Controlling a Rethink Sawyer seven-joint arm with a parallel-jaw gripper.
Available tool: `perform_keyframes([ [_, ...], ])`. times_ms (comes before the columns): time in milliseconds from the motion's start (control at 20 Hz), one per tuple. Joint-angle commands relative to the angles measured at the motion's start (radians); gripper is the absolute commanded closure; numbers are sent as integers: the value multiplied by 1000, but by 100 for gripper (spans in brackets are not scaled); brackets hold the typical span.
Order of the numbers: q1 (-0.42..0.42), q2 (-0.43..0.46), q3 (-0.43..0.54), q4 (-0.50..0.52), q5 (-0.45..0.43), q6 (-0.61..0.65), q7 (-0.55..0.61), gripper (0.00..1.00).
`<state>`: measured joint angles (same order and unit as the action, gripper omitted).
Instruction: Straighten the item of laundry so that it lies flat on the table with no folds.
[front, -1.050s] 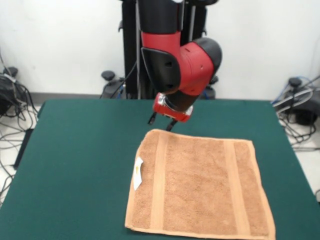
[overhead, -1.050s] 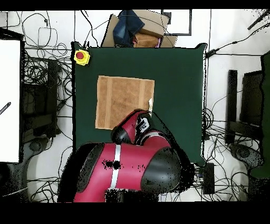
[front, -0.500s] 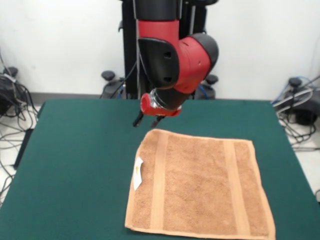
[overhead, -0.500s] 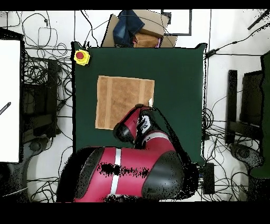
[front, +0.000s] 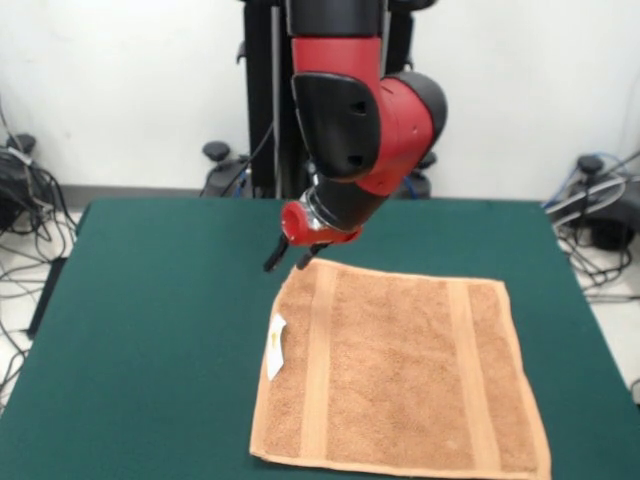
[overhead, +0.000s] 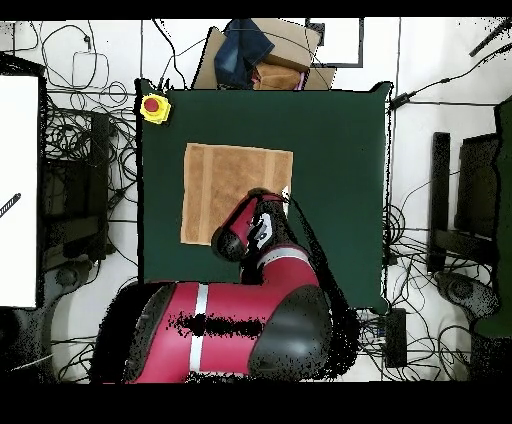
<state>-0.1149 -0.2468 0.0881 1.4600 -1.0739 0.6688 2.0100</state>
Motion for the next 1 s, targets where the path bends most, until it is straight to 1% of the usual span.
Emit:
perform_keyframes([
  [50,-34,83,42,-9,73,-87,125,0],
  [200,-96,68,109,61,179,-64,54,0],
  [350,-115,37,134,104,227,-38,-9,0],
  [500,-114,45,136,101,235,-46,-37,0],
  [650,-110,69,150,81,236,-64,-45,0],
  [800,-106,72,155,77,230,-66,-50,0],
  [900,-82,63,138,73,209,-78,-26,0],
  [1000,-25,52,95,56,180,-81,33,0],
])
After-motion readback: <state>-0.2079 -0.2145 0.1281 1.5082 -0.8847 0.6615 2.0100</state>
